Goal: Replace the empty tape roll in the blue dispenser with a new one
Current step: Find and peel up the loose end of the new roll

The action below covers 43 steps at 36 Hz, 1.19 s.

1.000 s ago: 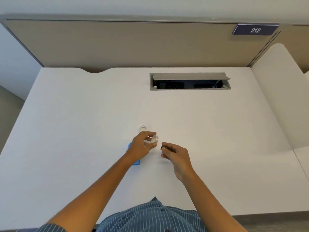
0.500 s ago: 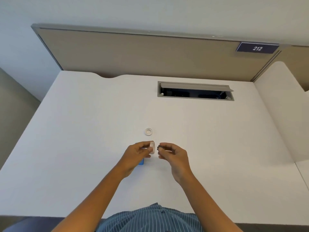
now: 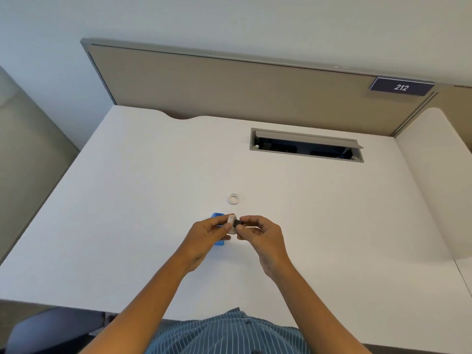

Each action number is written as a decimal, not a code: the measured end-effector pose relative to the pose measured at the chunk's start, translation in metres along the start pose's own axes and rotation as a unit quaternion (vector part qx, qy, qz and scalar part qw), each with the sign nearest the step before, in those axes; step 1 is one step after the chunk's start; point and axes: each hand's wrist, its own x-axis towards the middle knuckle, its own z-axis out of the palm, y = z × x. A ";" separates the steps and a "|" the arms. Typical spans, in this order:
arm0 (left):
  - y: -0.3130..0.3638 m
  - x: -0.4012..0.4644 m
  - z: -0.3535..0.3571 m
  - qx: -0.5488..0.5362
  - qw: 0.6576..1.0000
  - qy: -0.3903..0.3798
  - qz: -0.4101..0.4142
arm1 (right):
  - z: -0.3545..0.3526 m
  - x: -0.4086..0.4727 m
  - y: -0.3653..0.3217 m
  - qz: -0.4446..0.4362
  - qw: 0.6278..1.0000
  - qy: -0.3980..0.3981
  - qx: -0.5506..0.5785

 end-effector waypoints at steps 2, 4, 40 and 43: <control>0.000 -0.004 0.000 0.004 1.000 0.005 0.001 | 0.001 -0.002 0.000 -0.005 1.000 -0.008 -0.001; 0.001 -0.008 0.000 0.007 1.000 0.010 0.001 | 0.002 -0.004 -0.001 -0.007 1.000 -0.010 -0.006; -0.004 -0.028 0.006 0.005 0.997 0.058 0.043 | 0.001 -0.013 -0.008 -0.026 0.998 -0.064 -0.006; -0.003 -0.029 0.007 0.013 0.997 0.061 0.052 | -0.001 -0.012 -0.006 -0.008 0.999 -0.050 0.015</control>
